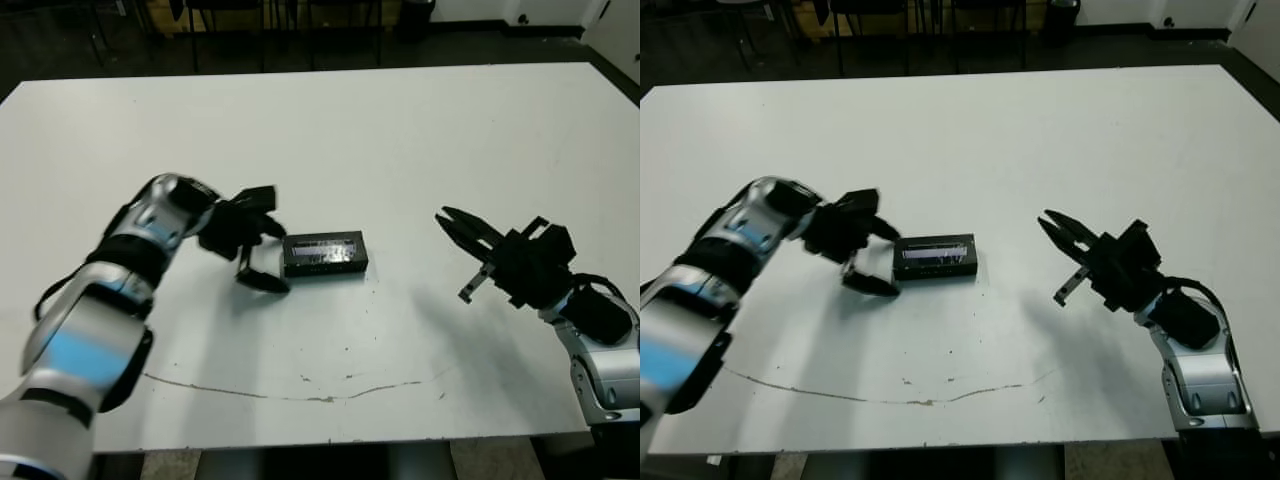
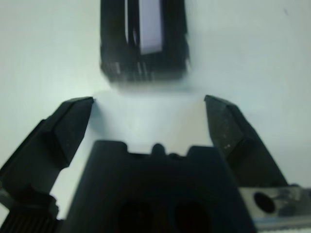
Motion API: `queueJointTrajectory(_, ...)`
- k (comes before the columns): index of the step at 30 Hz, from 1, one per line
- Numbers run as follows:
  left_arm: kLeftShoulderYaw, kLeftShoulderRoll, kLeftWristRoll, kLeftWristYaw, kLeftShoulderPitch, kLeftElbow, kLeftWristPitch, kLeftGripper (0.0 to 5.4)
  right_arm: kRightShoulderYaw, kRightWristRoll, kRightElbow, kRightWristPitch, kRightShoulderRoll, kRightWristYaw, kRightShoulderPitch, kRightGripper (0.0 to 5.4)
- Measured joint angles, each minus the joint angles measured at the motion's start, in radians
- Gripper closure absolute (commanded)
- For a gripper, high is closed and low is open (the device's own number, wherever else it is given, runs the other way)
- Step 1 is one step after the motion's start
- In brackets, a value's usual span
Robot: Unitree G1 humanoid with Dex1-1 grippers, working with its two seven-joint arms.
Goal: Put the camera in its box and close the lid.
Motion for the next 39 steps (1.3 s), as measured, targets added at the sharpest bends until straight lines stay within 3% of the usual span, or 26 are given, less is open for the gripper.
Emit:
queueJointTrajectory(4, 0.055, 0.092, -0.082, -0.029, 0.110, -0.056, -0.074, 0.01, 0.001, -0.007, -0.039, 0.018, 0.000, -0.017, 0.030, 5.40)
queueJointTrajectory(9, 0.146, 0.206, -0.189, -0.045, 0.287, -0.183, -0.081, 0.01, -0.002, 0.017, -0.010, 0.016, 0.010, -0.016, 0.035, 5.40)
queueJointTrajectory(14, 0.325, 0.293, -0.316, 0.123, 0.569, -0.506, 0.133, 0.08, -0.006, 0.032, -0.011, 0.022, 0.019, -0.025, 0.047, 5.40)
queueJointTrajectory(18, 0.505, 0.164, -0.436, 0.463, 0.773, -0.831, 0.255, 0.62, -0.005, 0.036, -0.012, 0.026, 0.034, -0.045, 0.048, 5.40)
queueJointTrajectory(21, 0.551, -0.011, -0.480, 0.722, 0.855, -1.069, 0.281, 1.18, -0.005, 0.033, -0.011, 0.026, 0.051, -0.070, 0.049, 5.40)
queueJointTrajectory(25, 0.510, -0.230, -0.481, 1.049, 0.881, -1.363, 0.344, 1.99, -0.006, 0.025, 0.000, 0.034, 0.074, -0.119, 0.061, 5.40)
queueJointTrajectory(28, 0.424, -0.285, -0.443, 1.160, 0.855, -1.480, 0.411, 2.56, -0.007, 0.024, 0.000, 0.045, 0.090, -0.144, 0.075, 5.40)
queueJointTrajectory(34, 0.254, -0.323, -0.332, 1.260, 0.743, -1.508, 0.538, 3.75, -0.009, 0.023, -0.018, 0.083, 0.101, -0.190, 0.094, 5.40)
queueJointTrajectory(39, 0.178, -0.341, -0.277, 1.289, 0.691, -1.431, 0.649, 4.72, -0.007, 0.021, -0.042, 0.106, 0.102, -0.195, 0.107, 5.40)
